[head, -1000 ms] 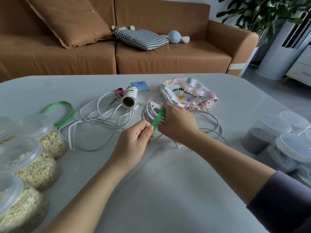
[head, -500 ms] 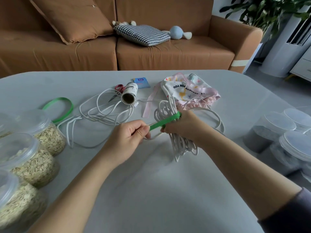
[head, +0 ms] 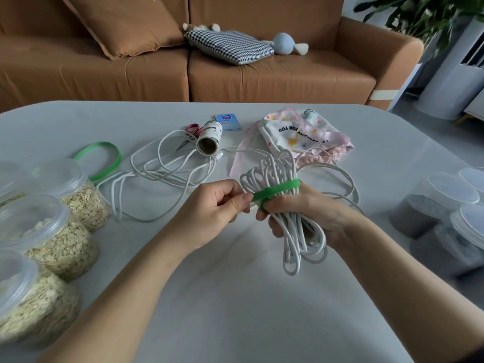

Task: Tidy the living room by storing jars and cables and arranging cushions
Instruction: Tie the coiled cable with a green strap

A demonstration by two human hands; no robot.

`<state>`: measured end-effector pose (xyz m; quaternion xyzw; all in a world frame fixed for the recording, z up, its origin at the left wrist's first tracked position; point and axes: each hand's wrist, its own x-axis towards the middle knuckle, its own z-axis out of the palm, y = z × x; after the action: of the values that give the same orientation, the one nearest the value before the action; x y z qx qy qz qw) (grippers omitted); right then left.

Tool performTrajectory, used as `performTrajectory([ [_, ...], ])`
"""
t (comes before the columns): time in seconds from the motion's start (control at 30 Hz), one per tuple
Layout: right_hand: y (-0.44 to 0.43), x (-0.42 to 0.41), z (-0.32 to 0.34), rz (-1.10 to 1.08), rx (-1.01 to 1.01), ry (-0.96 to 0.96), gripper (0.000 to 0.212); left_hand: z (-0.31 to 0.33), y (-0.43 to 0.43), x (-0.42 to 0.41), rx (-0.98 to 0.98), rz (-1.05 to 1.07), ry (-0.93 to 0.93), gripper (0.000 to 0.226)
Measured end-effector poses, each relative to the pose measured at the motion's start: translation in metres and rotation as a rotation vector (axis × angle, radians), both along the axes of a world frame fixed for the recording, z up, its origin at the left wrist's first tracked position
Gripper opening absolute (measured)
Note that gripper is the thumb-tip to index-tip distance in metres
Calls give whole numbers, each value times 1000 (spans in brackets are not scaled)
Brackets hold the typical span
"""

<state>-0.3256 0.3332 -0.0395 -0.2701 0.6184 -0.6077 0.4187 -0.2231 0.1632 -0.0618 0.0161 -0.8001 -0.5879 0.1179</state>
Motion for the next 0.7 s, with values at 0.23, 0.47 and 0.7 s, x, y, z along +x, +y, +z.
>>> performTrajectory([
  [0.23,0,8,-7,-80,-53,-4,12,-6,8,-1,88,-58,-16,30],
  [0.47,2,13,-10,-36,-52,-133,13,-6,1,-2,-60,-16,-27,31],
  [0.7,3,16,-12,-9,-41,-195,26,-10,1,-4,12,-23,-67,20],
])
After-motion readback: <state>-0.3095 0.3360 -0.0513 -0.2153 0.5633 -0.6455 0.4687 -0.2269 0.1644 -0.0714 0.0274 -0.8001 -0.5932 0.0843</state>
